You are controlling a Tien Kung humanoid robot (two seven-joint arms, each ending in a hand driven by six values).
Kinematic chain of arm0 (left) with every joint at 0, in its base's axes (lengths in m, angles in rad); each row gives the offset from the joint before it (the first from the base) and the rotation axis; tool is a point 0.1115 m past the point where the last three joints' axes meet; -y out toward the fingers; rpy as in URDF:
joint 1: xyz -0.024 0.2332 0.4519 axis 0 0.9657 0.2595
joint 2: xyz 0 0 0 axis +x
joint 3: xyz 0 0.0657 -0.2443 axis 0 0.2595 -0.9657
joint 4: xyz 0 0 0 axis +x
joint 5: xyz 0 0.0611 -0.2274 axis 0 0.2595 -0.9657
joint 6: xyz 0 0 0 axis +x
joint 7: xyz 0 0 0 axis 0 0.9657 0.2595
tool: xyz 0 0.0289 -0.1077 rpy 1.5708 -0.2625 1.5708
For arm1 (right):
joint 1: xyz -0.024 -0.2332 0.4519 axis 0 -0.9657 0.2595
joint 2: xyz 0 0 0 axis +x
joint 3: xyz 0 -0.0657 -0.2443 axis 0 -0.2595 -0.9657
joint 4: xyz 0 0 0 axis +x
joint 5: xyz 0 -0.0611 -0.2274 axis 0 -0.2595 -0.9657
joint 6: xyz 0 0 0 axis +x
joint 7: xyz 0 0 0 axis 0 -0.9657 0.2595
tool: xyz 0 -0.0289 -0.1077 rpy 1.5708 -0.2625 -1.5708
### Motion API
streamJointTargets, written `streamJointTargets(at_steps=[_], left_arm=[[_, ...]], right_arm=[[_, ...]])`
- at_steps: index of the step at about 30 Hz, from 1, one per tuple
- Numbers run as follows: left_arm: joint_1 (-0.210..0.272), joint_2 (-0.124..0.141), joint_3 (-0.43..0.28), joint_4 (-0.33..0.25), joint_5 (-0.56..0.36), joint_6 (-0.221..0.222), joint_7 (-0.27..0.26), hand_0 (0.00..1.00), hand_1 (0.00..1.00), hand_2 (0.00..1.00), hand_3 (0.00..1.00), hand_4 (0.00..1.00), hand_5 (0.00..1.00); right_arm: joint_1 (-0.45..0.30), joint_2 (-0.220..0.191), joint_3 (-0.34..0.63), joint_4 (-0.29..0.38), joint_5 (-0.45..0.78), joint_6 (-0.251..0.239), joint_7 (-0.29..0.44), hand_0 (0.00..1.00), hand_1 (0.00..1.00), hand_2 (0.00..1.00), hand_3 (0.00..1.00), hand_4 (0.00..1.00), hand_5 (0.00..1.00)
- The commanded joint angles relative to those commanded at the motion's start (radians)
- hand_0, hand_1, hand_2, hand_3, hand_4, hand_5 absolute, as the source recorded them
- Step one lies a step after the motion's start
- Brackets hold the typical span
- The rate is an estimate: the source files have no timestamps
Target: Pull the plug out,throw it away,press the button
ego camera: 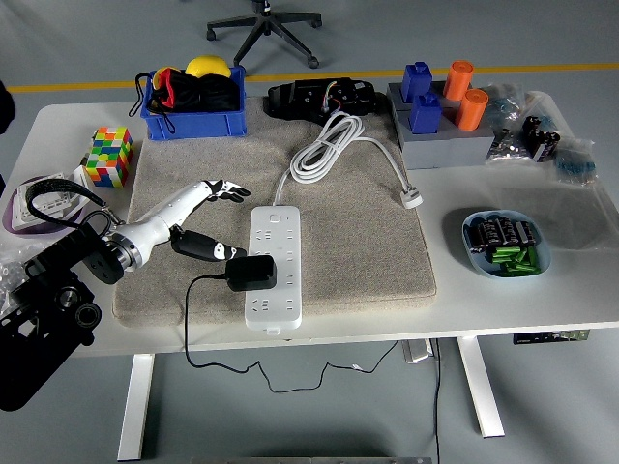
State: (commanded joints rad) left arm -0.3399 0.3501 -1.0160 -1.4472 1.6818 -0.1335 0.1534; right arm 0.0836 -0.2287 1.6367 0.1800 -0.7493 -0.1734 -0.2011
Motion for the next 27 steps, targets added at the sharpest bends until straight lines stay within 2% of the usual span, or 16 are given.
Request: streamJointTargets(at_steps=[3,4,12,16,17,21,27], left_arm=[[-0.002,0.003,0.008,-0.007,-0.004,-0.008,0.006,0.866,0.883,0.822,0.834,0.998,0.217],[-0.003,0.003,0.011,-0.011,-0.006,-0.010,0.008,0.867,0.886,0.824,0.834,0.998,0.259],[0.000,0.008,0.044,-0.026,0.002,-0.028,0.037,0.868,0.883,0.820,0.824,0.998,0.254],[0.002,0.008,0.062,-0.022,0.024,-0.021,0.042,0.868,0.883,0.820,0.824,0.998,0.254],[0.002,0.007,0.067,-0.021,0.026,-0.017,0.040,0.865,0.868,0.799,0.806,0.998,0.002],[0.005,0.003,0.089,-0.011,0.041,0.005,0.030,0.865,0.868,0.799,0.806,0.998,0.002],[0.010,-0.001,0.104,0.000,0.040,0.012,0.025,0.864,0.854,0.781,0.795,0.998,0.002]], right_arm=[[0.000,-0.001,-0.002,0.000,0.000,0.000,-0.001,0.745,0.680,0.641,0.611,0.659,0.480],[-0.001,-0.002,-0.003,0.000,0.000,0.000,-0.001,0.745,0.680,0.641,0.611,0.659,0.479],[-0.004,0.000,-0.004,0.000,-0.004,0.003,-0.002,0.745,0.680,0.641,0.611,0.659,0.479],[-0.006,0.000,-0.007,0.000,-0.005,0.005,0.000,0.745,0.680,0.641,0.611,0.659,0.479],[-0.007,-0.001,-0.006,0.000,-0.004,0.005,0.001,0.745,0.680,0.641,0.611,0.658,0.479],[-0.009,-0.001,-0.004,0.000,-0.003,0.005,0.005,0.745,0.680,0.641,0.611,0.658,0.479],[-0.012,0.002,0.001,0.000,-0.003,0.006,0.008,0.745,0.680,0.641,0.611,0.658,0.479]])
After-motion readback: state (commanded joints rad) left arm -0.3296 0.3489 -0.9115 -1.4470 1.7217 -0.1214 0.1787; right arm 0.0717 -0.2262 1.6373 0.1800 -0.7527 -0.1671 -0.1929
